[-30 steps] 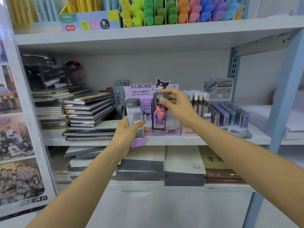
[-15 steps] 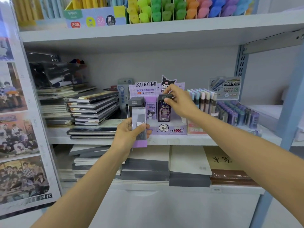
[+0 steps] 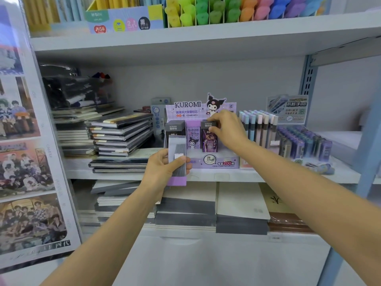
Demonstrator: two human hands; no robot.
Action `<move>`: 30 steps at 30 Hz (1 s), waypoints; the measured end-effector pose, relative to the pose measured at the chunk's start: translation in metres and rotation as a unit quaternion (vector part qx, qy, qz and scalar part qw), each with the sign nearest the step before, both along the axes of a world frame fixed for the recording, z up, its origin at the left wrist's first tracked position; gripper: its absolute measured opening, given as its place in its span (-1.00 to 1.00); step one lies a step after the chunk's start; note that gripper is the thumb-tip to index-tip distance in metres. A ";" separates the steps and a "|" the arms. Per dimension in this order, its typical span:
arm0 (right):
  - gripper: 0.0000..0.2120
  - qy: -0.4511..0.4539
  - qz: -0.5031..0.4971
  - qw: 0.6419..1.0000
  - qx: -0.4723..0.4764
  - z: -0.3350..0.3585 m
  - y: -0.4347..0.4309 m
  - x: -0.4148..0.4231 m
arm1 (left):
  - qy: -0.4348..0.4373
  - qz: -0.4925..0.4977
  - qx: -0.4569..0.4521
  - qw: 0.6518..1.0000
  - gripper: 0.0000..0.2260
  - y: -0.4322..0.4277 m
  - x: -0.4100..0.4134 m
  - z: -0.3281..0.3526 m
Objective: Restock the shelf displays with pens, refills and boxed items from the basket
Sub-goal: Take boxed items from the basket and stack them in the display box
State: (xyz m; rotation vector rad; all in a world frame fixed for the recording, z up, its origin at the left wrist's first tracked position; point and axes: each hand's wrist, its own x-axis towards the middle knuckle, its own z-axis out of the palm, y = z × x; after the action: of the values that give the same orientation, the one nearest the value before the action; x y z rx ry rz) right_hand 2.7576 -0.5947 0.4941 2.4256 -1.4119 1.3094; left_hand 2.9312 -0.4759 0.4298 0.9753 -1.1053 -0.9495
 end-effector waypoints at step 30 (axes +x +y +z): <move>-0.80 -0.204 0.314 0.909 0.183 -0.025 0.069 -0.046 | 0.058 -0.022 0.012 0.998 -0.58 0.026 -0.024 0.039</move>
State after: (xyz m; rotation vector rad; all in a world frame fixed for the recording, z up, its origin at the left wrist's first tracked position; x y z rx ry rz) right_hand 2.7113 -0.5254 0.4690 3.1775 -1.0315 1.9221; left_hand 2.9071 -0.4500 0.4691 0.9065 -1.0236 -1.0435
